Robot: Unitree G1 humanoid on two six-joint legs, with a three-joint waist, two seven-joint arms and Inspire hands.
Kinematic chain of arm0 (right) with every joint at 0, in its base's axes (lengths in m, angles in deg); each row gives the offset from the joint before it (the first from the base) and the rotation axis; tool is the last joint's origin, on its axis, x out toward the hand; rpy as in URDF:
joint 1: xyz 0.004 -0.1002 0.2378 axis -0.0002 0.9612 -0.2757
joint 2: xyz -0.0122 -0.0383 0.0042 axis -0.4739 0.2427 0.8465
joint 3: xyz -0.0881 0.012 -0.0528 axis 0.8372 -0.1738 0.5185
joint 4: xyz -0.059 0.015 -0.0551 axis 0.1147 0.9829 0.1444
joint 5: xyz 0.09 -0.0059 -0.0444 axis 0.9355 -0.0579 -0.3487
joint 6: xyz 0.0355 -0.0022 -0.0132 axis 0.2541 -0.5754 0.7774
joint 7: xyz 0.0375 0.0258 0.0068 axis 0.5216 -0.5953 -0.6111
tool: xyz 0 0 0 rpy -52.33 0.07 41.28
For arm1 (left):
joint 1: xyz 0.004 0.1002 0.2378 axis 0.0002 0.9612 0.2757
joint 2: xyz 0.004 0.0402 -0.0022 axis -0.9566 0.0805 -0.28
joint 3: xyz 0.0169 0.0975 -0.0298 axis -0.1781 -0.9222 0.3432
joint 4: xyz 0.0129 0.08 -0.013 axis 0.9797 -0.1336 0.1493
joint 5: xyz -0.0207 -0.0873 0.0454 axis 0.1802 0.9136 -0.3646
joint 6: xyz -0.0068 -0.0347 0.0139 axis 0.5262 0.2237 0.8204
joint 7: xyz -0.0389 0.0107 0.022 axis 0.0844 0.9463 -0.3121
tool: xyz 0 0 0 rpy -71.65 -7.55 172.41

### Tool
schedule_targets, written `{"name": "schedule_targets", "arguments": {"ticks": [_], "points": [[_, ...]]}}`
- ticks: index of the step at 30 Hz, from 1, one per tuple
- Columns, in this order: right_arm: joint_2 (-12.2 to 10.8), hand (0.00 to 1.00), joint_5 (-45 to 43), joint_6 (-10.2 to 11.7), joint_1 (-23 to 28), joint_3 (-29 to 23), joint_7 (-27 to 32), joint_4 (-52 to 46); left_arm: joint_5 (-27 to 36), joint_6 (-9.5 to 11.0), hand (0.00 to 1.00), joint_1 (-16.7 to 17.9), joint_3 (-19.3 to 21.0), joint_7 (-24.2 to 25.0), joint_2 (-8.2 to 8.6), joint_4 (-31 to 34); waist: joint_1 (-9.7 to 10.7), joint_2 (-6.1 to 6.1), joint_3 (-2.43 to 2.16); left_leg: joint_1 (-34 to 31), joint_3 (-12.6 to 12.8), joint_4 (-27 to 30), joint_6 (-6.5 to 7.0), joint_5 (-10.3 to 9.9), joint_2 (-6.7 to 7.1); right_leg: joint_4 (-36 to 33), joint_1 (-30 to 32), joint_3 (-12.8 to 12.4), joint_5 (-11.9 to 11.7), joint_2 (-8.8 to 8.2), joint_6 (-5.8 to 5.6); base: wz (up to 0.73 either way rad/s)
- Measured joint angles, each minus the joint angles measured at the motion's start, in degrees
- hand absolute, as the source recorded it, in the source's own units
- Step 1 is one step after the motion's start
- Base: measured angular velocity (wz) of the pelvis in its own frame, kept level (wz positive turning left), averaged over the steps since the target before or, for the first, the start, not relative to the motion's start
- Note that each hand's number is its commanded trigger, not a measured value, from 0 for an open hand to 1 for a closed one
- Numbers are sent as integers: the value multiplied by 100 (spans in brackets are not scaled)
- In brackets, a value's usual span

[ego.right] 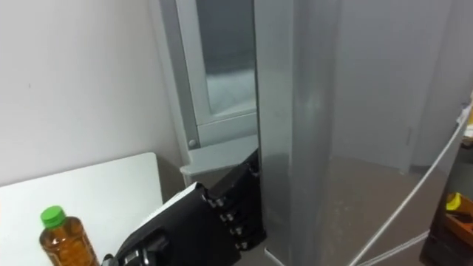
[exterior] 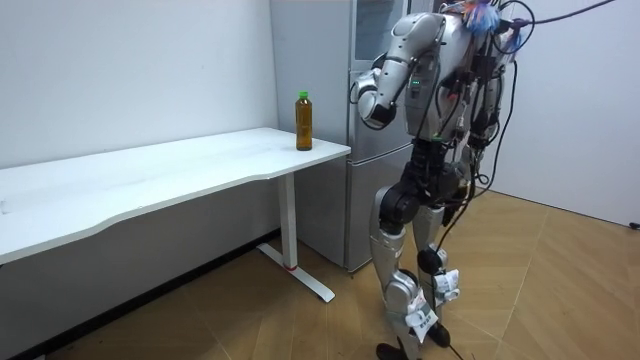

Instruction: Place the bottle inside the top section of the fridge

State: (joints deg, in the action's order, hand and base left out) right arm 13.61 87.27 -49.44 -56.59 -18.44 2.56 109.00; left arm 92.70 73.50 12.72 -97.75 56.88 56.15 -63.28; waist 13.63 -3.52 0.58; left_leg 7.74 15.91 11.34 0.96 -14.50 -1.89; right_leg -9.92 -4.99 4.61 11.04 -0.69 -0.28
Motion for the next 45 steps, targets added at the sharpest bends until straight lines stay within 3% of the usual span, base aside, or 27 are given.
{"name": "schedule_targets", "arguments": {"ticks": [9, 15, 17, 36, 43, 45], "points": [[-2, 0, 123, -48, 4, -65, -96, 12, 31, -7, 0, -9, -59, -116, -14, -21, 203, -4, -2, 88, 324, -3, -2, -1, -76, 23, 43, -317, -54, 88, 44, -21], [33, 0, 248, -54, 5, -61, -94, 7, 86, -63, 0, -158, -263, -173, -4, -189, 223, -115, -35, 79, 643, 4, -23, -14, -154, 14, 197, -596, -143, 183, 83, -28], [87, 0, 237, -54, 5, -64, -97, 7, 87, -88, 0, -311, -328, -174, -9, -259, 351, -157, -30, 79, 750, 2, -25, -15, -158, 14, 207, -610, -149, 188, 84, -4], [175, 0, 24, -62, 49, -67, -96, 194, 87, -155, 0, -509, -684, 188, -2, -578, 667, -156, -14, 130, 1224, 6, -30, -17, -254, 3, 404, -1136, -211, 352, 142, -16], [238, 0, -243, -291, 71, -68, -105, 465, 195, -159, 0, -760, -737, 272, -7, -649, 813, -159, -7, 82, 1240, 1, -37, -22, -294, -7, 472, -1257, -243, 373, 167, -10], [238, 0, -263, -300, 86, -67, -99, 464, 217, -160, 0, -827, -744, 327, -8, -725, 822, -170, -1, 86, 1251, 8, -94, -55, -330, -5, 475, -1260, -249, 404, 176, -6]]}}
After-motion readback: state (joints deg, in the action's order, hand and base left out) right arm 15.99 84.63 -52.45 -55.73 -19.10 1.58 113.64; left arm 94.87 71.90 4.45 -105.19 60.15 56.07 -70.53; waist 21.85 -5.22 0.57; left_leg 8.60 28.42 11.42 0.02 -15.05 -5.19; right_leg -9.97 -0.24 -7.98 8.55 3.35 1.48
